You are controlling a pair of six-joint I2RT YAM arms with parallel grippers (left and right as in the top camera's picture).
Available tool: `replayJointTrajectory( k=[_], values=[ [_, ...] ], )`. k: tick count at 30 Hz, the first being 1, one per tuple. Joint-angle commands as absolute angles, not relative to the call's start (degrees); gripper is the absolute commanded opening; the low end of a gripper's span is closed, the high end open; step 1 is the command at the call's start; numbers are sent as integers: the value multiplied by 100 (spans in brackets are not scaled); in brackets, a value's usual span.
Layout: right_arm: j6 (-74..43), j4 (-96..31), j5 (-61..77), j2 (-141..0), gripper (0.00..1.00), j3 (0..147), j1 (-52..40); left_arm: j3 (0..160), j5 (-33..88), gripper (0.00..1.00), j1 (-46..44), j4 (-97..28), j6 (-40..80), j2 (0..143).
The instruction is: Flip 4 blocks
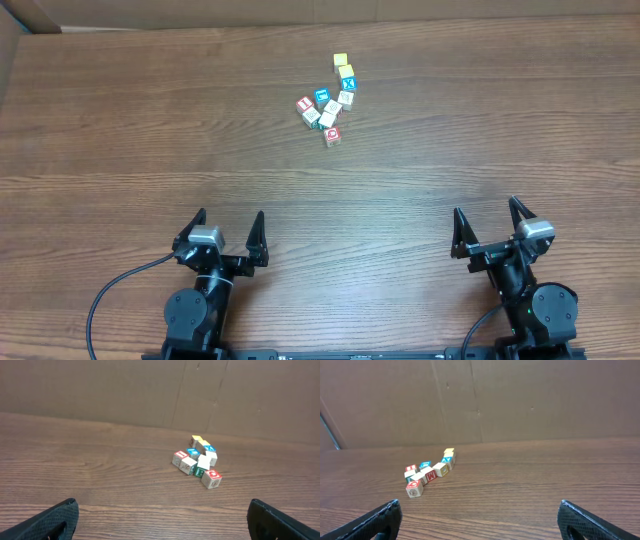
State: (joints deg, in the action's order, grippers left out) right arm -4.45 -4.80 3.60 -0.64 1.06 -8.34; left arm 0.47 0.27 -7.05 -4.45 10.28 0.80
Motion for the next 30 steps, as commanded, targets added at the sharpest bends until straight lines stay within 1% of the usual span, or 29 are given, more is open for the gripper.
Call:
replayJointTrajectory(
  k=[1,22,26,27,30],
  values=[
    [-425,-464,309,-34,100,47,-860,30,62,99,-716,-445,917,32],
    [-515,-427,572,-34,100,47,-862,30,69,99,-711,-443,917,32],
    [-928,-397,569,-34,100,51,-862,58,174,99,-711,-405,921,32],
    [-1199,-445,569,-34,100,97,-862,93,287,100,-711,-416,919,32],
    [-1420,-674,609,-34,100,327,-862,196,532,100,-711,-456,919,32]
  ],
)
